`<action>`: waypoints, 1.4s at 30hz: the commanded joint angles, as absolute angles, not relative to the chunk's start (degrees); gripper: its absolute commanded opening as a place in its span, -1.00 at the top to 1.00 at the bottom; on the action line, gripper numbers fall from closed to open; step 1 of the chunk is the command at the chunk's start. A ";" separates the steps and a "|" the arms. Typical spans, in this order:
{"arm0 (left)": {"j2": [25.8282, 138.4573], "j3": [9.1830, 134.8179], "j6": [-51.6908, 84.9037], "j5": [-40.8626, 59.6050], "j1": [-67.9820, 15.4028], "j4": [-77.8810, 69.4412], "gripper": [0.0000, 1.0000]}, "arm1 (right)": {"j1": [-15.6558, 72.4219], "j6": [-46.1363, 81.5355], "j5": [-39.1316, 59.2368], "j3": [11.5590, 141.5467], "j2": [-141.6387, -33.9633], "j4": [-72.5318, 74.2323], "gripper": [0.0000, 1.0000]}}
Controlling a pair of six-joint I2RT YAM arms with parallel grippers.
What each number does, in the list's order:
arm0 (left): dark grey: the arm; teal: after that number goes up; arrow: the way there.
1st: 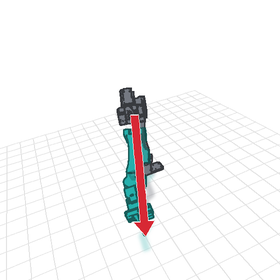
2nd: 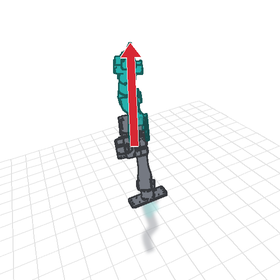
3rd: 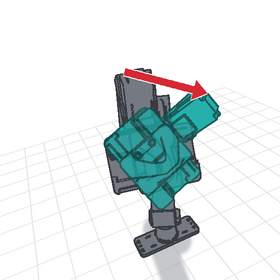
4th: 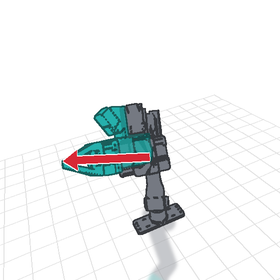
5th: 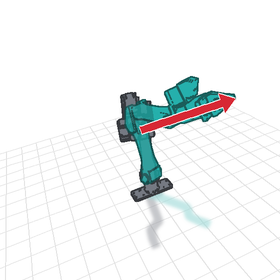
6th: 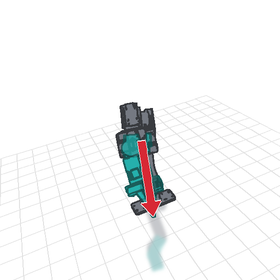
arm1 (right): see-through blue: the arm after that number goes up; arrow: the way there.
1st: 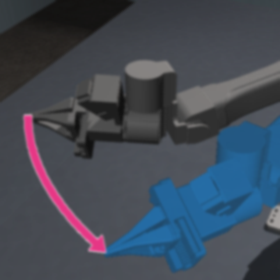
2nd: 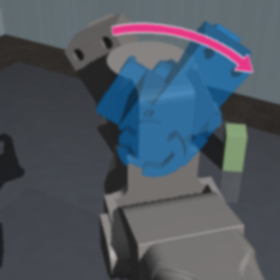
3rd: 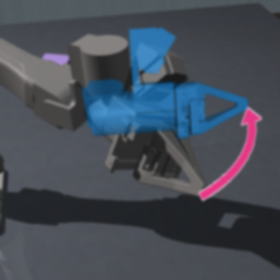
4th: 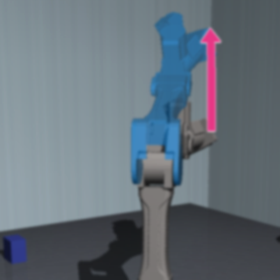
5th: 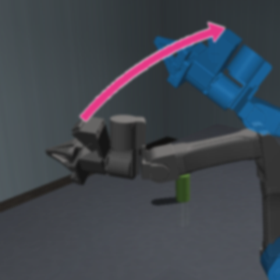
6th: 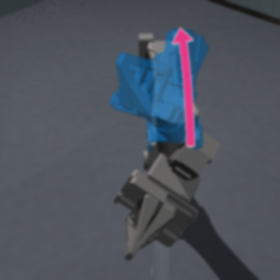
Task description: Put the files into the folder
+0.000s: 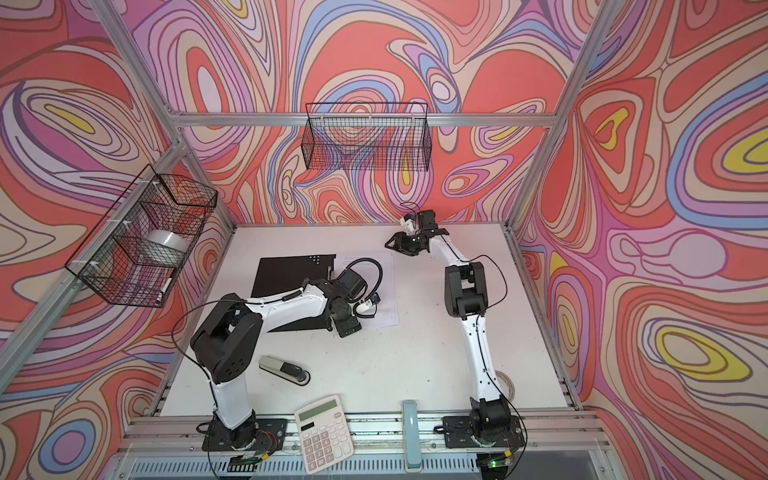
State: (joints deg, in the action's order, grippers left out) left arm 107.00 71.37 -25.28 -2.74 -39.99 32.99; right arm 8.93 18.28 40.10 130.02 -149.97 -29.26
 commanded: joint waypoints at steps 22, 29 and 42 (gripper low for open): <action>105.19 83.03 8.02 21.98 -14.84 49.48 -0.60 | 26.40 41.09 12.85 69.35 -97.65 -17.50 -0.01; 105.72 81.26 7.58 23.62 -14.78 49.02 -0.48 | 26.37 42.95 10.49 60.98 -91.29 -18.37 -0.11; 105.73 74.89 8.94 27.16 -14.83 44.62 -0.13 | 25.71 43.16 9.18 62.68 -92.81 -22.02 -0.18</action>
State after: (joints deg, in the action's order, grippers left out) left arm 107.02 76.27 7.79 25.80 -14.79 45.91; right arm 25.91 42.68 10.39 61.93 -92.79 -20.95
